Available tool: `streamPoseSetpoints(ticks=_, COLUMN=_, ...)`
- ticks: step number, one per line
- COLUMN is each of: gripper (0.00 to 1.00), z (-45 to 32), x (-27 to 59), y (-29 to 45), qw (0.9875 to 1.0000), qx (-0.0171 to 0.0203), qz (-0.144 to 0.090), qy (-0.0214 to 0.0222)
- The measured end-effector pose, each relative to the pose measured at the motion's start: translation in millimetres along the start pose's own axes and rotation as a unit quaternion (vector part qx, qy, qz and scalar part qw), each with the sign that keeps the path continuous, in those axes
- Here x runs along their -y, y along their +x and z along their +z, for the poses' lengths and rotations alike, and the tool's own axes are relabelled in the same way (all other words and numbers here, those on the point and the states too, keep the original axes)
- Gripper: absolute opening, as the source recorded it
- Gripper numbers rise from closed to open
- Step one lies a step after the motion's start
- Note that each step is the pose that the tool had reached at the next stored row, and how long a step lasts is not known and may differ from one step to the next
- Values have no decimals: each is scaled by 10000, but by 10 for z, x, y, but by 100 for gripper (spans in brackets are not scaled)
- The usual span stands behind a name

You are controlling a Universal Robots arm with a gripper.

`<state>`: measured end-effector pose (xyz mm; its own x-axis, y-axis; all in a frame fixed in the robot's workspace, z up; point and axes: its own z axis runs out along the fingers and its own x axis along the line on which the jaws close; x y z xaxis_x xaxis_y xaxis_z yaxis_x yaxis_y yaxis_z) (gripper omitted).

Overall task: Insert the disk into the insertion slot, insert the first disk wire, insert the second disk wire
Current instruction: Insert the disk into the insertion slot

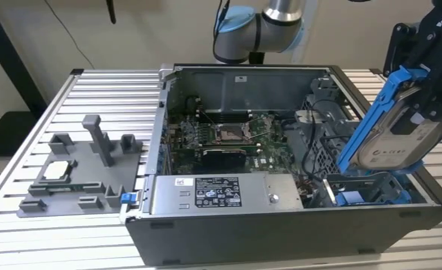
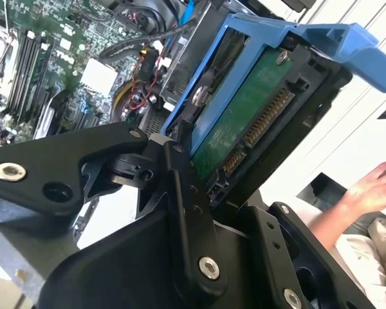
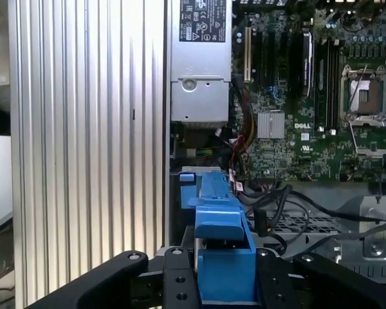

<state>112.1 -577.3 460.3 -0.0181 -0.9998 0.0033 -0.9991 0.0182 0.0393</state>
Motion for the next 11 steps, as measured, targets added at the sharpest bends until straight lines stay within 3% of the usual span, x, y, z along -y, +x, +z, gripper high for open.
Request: streamPoseSetpoints(ticks=11, gripper=0, z=44, x=2, y=0, qw=10000, qx=0, qz=0, qy=0)
